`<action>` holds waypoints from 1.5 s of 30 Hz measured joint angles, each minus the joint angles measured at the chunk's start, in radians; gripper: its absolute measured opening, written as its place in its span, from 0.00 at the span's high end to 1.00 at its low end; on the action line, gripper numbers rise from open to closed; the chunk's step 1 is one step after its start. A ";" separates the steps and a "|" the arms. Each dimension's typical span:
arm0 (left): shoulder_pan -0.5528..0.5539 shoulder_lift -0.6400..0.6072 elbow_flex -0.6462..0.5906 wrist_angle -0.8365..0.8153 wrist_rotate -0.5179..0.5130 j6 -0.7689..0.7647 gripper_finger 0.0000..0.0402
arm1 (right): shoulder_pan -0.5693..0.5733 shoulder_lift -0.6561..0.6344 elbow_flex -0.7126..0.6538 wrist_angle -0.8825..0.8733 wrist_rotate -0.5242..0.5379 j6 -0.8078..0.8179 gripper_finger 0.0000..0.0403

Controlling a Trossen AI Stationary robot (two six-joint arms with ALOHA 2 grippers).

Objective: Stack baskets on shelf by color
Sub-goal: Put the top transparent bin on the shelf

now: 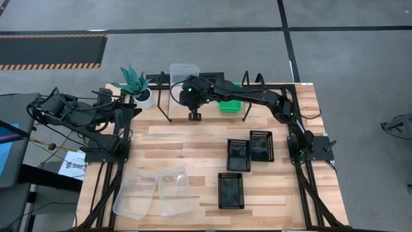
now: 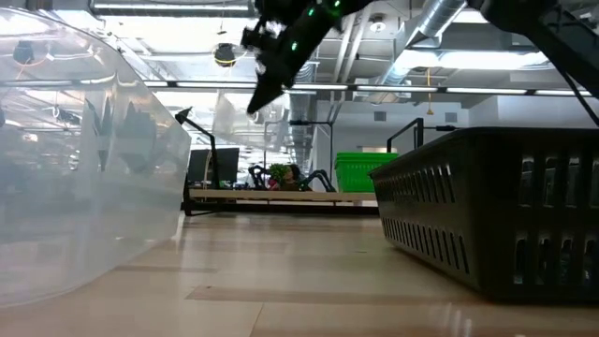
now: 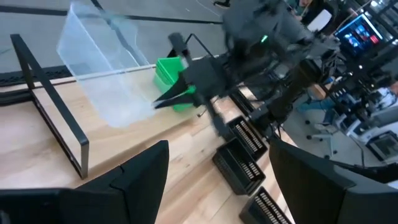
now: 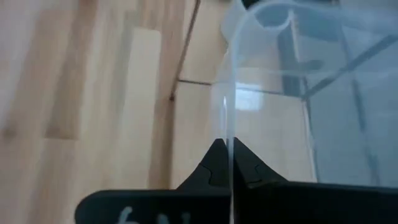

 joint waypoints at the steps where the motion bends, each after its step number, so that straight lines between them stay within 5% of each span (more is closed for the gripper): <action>1: 0.000 0.000 0.000 0.000 -0.002 0.000 0.34 | 0.000 0.007 -0.002 -0.011 0.001 -0.002 1.00; 25: 0.000 0.000 0.000 -0.002 -0.003 -0.006 0.34 | 0.015 0.100 0.000 0.029 0.005 0.029 0.95; 34: 0.000 0.000 0.000 -0.004 -0.003 -0.005 0.34 | 0.015 0.100 0.000 0.045 0.006 0.042 0.78; 45: 0.000 0.000 0.000 -0.004 -0.002 0.006 0.34 | 0.024 0.100 0.062 0.041 0.008 0.123 0.43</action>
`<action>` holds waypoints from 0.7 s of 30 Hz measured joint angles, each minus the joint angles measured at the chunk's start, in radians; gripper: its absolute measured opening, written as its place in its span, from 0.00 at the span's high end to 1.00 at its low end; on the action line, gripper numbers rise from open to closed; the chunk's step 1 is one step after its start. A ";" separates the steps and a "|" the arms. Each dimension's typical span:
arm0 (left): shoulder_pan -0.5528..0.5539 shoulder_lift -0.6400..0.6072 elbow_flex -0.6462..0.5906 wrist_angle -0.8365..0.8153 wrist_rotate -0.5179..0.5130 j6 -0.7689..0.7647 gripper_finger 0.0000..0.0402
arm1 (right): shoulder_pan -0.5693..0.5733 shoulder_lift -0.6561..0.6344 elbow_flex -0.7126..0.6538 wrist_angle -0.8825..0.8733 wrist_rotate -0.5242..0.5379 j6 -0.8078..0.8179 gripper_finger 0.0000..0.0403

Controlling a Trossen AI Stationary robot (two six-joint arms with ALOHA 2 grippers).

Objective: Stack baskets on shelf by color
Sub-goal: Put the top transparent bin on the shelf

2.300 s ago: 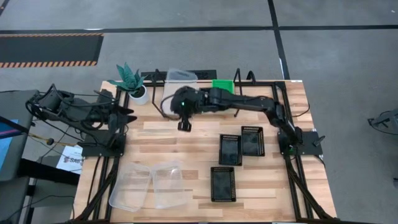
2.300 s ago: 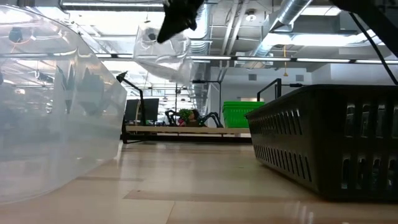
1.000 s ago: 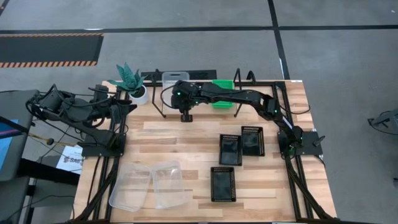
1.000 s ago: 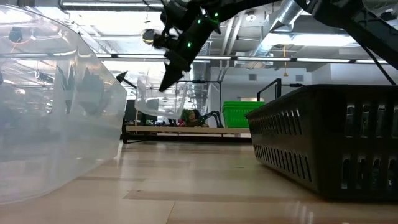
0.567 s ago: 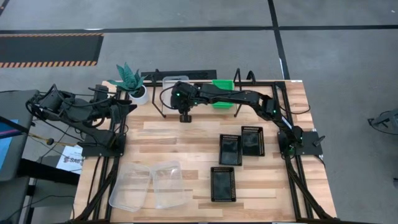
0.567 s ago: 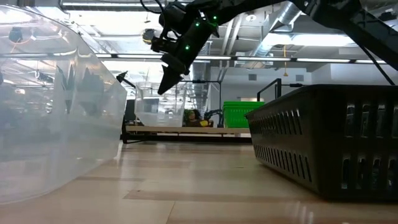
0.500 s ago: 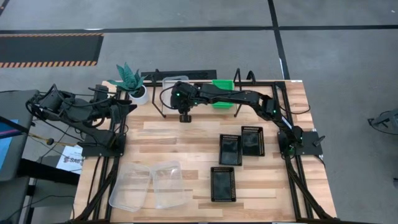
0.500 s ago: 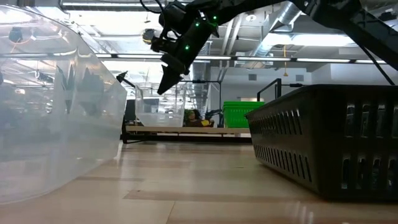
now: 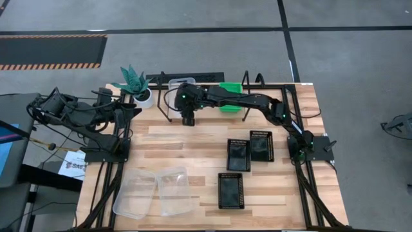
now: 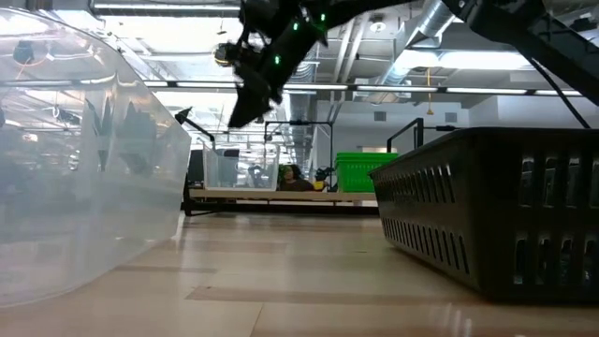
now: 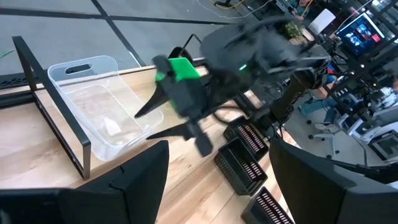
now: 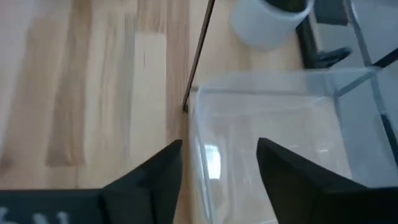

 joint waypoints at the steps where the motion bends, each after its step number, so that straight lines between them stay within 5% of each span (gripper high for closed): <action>1: 0.000 0.000 0.000 0.000 0.000 0.000 0.34 | 0.001 0.000 0.030 -0.023 0.006 0.015 0.42; 7: 0.000 0.000 0.000 -0.018 0.001 -0.001 0.34 | 0.013 -0.016 0.100 -0.250 0.227 0.148 0.44; 14: 0.000 0.000 0.000 -0.034 0.006 -0.002 0.34 | -0.002 0.006 0.081 -0.467 0.212 0.245 0.51; 21: 0.000 0.000 0.000 -0.036 0.006 -0.003 0.34 | 0.009 0.002 0.083 -0.391 0.208 0.247 0.54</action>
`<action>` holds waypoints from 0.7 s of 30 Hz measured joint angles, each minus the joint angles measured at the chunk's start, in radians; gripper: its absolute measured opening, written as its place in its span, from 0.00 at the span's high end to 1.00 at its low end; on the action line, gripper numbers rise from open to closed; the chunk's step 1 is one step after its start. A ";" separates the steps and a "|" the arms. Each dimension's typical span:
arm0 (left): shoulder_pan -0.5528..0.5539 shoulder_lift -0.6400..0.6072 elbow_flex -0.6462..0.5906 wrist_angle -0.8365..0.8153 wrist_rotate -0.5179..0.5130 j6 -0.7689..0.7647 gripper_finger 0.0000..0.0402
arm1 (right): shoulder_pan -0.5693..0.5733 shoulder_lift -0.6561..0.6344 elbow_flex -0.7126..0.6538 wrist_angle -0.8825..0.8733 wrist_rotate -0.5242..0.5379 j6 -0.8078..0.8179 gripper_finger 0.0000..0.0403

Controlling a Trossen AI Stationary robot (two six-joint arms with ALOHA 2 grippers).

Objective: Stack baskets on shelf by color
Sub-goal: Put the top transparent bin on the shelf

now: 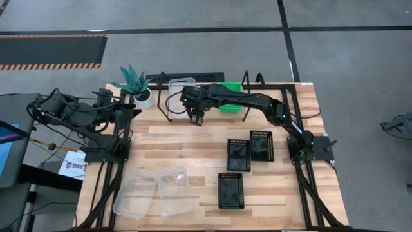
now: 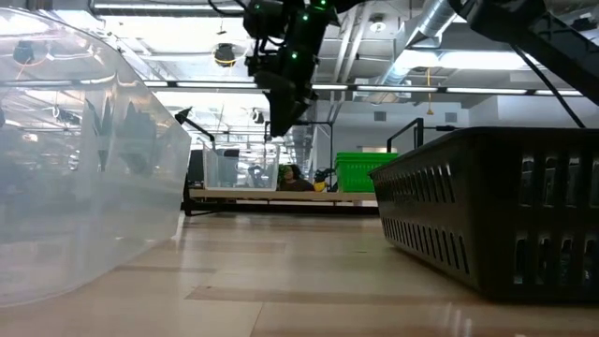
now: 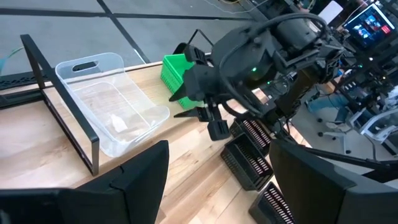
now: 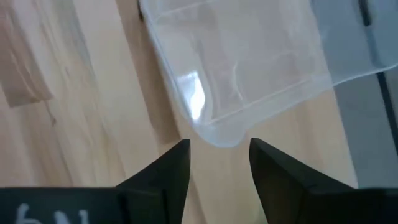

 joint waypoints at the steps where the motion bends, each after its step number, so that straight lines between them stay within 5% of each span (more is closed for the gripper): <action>1: 0.000 0.000 0.000 -0.001 0.000 -0.001 0.34 | -0.001 0.000 0.000 -0.009 -0.001 0.000 0.54; 21: 0.000 0.000 0.000 -0.008 0.025 -0.020 0.34 | -0.007 0.000 -0.100 0.099 -0.053 0.016 0.57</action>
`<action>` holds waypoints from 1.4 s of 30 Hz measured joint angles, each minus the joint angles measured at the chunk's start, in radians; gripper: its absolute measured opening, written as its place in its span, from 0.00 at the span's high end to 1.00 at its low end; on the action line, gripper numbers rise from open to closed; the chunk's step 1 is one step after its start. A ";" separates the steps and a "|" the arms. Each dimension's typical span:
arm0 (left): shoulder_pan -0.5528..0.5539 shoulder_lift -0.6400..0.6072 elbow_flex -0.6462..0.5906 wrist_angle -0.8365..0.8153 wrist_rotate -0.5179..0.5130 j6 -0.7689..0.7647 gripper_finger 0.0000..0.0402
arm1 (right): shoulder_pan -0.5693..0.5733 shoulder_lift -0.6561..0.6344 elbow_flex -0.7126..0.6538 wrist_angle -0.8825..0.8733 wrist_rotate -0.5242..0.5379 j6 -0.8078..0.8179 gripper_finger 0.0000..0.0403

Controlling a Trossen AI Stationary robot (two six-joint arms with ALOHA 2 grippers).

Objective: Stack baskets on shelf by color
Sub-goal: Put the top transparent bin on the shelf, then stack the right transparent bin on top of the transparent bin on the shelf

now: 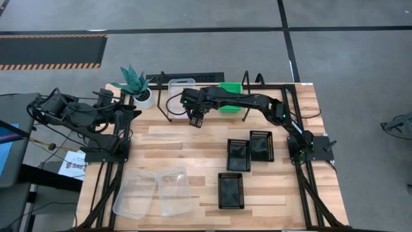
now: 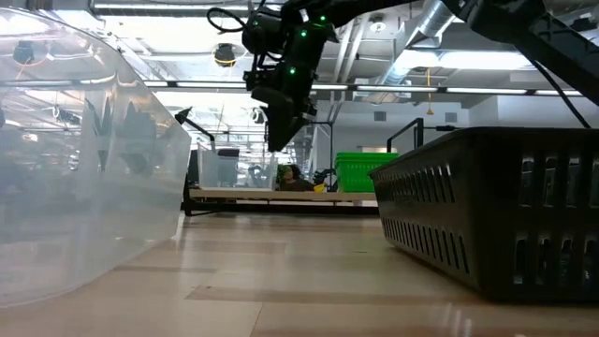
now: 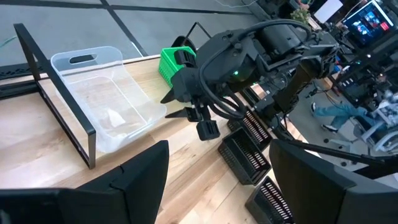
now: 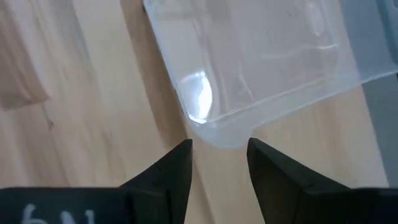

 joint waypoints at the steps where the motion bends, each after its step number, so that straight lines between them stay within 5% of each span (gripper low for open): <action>1: 0.000 0.000 0.000 0.000 0.000 0.000 0.34 | 0.001 0.000 0.000 0.008 -0.013 0.000 0.57; 16: 0.000 0.000 0.000 -0.002 0.000 0.009 0.34 | 0.017 -0.072 0.097 -0.043 -0.038 0.058 0.57; 24: 0.000 0.000 0.000 -0.017 0.087 0.067 0.34 | 0.198 -0.138 0.116 -0.062 -0.310 0.211 0.57; 33: 0.000 0.000 0.000 -0.046 0.170 0.152 0.34 | 0.516 -0.109 0.108 0.138 -0.216 0.204 0.58; 42: 0.000 0.000 0.000 -0.098 0.185 0.180 0.34 | 0.663 -0.004 0.103 0.301 -0.130 0.215 0.54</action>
